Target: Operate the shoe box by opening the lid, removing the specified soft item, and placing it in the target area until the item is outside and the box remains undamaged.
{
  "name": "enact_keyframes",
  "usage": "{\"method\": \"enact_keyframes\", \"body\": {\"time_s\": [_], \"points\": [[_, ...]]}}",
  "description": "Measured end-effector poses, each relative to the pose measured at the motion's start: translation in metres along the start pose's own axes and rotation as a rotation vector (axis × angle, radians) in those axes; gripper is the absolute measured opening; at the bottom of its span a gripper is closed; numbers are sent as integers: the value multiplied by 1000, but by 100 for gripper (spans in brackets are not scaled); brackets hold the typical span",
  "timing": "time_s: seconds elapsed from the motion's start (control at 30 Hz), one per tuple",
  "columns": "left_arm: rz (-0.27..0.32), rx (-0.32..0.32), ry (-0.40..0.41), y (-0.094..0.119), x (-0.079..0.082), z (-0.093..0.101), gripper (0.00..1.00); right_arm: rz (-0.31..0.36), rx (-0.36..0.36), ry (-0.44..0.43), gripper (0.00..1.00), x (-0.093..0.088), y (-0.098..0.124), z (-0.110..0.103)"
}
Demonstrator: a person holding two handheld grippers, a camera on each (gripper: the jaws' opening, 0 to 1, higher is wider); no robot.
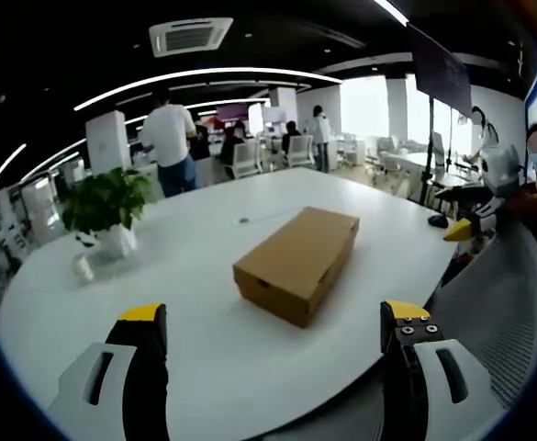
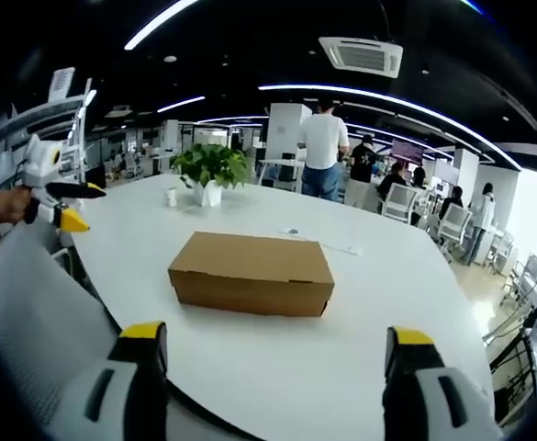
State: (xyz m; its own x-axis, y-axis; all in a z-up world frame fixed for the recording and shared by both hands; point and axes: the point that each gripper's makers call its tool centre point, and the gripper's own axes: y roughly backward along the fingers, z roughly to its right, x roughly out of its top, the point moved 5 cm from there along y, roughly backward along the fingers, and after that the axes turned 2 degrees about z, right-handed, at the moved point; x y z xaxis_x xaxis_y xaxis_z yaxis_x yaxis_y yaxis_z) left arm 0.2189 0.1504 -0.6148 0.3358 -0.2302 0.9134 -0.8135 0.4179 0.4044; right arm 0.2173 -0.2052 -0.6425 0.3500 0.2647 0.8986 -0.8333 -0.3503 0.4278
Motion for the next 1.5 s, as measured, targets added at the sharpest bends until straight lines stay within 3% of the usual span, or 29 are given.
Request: {"method": "enact_keyframes", "body": {"time_s": [0.2, 0.37, 0.6, 0.87, 0.97, 1.13, 1.3, 1.4, 1.5], "points": [[6, -2, 34, -14, 8, -3, 100, 45, 29, 19, 98, 17, -12, 9], [-10, -18, 17, -33, 12, 2, 100, 80, 59, 44, 95, 29, -23, 18], [9, -41, -9, -51, 24, 11, 100, 80, 106, 114, 94, 32, -40, 33], [-1, -83, 16, -70, 26, 19, 100, 99, 159, 157, 94, 43, -61, 46], [-2, -77, -35, -75, 30, 23, 100, 97, 165, 156, 93, 43, -70, 57], [-14, -87, -29, -85, 29, 26, 100, 85, 181, 151, 92, 39, -85, 72], [-30, -106, 8, -98, 25, 31, 100, 73, 227, 175, 88, 35, -100, 77], [-25, -90, -36, -105, 27, 31, 100, 78, 234, 181, 83, 33, -108, 80], [-17, -86, -45, -110, 30, 28, 100, 71, 270, 147, 86, 30, -115, 79]]}}
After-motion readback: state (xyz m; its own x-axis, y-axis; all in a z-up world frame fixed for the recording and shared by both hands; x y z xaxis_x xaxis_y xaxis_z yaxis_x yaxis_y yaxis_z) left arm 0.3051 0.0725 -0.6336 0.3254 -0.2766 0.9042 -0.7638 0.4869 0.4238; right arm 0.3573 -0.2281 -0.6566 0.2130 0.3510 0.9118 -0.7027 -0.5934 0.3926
